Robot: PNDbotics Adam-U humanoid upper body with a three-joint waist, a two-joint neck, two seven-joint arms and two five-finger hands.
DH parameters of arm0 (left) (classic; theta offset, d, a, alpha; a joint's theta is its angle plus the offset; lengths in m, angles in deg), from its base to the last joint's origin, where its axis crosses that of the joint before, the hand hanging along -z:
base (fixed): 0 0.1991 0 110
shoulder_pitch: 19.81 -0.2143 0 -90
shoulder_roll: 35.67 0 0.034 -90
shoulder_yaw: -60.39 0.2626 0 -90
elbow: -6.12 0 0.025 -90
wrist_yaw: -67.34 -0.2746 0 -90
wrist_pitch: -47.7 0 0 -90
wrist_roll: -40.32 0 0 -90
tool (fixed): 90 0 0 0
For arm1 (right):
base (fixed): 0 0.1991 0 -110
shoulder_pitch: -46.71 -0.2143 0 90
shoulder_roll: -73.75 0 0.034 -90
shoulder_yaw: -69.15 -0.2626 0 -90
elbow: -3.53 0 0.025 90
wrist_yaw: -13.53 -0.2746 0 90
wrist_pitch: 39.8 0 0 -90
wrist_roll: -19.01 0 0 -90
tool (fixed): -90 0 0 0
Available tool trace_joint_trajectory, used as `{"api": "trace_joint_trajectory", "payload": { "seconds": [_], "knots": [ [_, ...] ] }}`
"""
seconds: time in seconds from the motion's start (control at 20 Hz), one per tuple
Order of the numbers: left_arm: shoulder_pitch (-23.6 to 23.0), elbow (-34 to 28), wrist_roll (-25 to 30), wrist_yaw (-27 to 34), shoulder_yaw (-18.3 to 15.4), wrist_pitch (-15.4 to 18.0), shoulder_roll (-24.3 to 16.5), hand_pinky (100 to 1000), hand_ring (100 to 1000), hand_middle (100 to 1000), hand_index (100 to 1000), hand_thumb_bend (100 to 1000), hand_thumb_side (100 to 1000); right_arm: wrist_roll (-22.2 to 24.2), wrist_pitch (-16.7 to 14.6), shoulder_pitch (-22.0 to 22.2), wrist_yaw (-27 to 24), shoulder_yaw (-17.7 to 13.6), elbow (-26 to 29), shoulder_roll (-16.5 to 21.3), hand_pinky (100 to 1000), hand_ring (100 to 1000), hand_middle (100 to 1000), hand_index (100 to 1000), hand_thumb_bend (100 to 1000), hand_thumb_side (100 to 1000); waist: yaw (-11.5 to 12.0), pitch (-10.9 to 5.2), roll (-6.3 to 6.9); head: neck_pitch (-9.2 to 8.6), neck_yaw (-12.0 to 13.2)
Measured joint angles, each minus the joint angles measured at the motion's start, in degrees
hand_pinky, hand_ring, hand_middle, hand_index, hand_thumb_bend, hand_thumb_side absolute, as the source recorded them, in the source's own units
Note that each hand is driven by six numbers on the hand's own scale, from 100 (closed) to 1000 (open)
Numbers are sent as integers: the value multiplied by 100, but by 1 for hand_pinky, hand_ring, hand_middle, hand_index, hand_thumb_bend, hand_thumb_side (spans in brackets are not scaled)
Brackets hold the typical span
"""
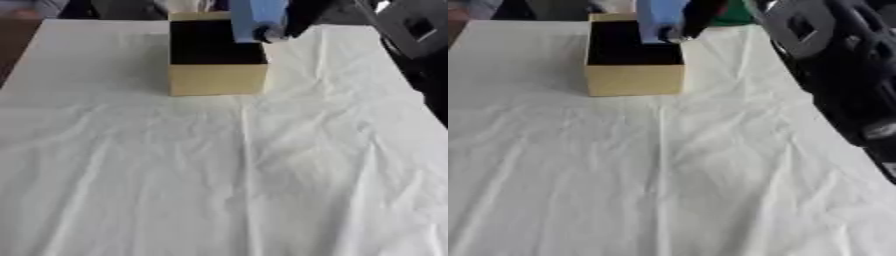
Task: Pick up objects on the table and place them in the box.
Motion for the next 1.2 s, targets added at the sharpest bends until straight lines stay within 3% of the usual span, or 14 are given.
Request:
{"api": "trace_joint_trajectory", "payload": {
  "seconds": [0.6,0.9,1.2],
  "knots": [
    [16,0,84,102,64,14,49,726,559,507,793,359,155,-947,26,-505,1063,-735,-1749,-1385,769,756,639,765,125,181,204,0,-1,-8,-229],
    [23,0,115,149,76,19,92,726,558,506,793,356,156,-1415,-158,-541,1598,-1020,-2633,-1770,772,769,646,765,165,201,250,7,1,-51,-317],
    [25,0,121,155,83,24,94,726,558,505,793,355,158,-1624,-577,-608,2099,-1177,-3418,-1935,782,785,685,795,289,226,257,7,1,-52,-323]
  ]
}}
